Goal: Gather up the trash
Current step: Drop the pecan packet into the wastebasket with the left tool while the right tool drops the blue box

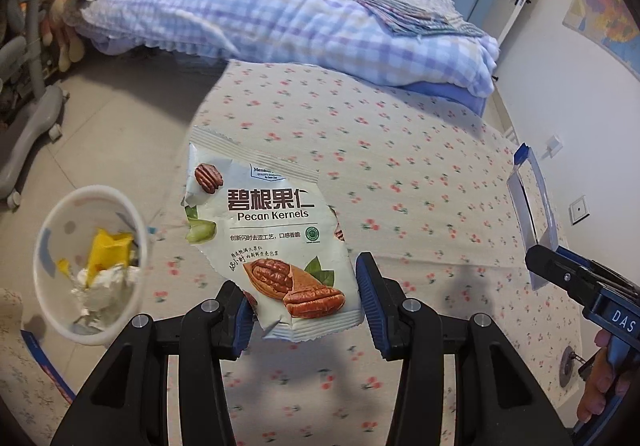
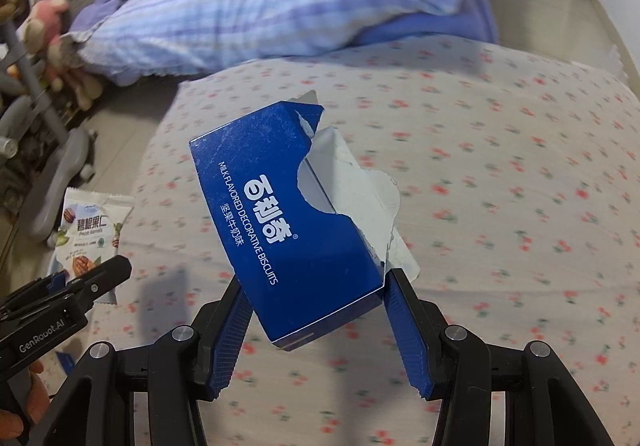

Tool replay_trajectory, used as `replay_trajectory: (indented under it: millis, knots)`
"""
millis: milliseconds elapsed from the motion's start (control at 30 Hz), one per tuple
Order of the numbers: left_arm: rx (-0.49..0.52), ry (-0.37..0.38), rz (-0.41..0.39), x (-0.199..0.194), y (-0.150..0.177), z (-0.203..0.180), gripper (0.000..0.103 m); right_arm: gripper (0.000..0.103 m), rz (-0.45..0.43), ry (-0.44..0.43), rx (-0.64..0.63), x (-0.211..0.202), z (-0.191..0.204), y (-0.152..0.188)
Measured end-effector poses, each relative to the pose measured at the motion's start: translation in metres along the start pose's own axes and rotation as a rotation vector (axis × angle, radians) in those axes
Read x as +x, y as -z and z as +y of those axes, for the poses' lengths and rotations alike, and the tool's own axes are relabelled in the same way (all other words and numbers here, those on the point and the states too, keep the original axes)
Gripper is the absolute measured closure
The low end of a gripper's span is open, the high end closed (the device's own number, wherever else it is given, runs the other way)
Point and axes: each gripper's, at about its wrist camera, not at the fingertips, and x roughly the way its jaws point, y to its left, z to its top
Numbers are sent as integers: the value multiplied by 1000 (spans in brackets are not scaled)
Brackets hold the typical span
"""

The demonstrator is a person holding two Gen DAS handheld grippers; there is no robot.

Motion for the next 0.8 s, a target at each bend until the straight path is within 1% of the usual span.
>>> replay_trajectory:
  millis: [167,367,567,667,800]
  knots:
    - [-56,-19,-21,-15,4,41,54,45,17,-19,-52,16,37,-1]
    - [-101,-61,-35,-26,10,88,54,45,30,-36,-96,30,69,-3]
    - [-171,-89,-25,-30,16,137,54,45,51,-55,-131,49,102,-3]
    - [-230,-87,-8,-29,19,165,53,45,60,-64,-148,58,119,-2]
    - [-263,-111,2,-25,19,188,53,45,77,-80,-183,71,144,0]
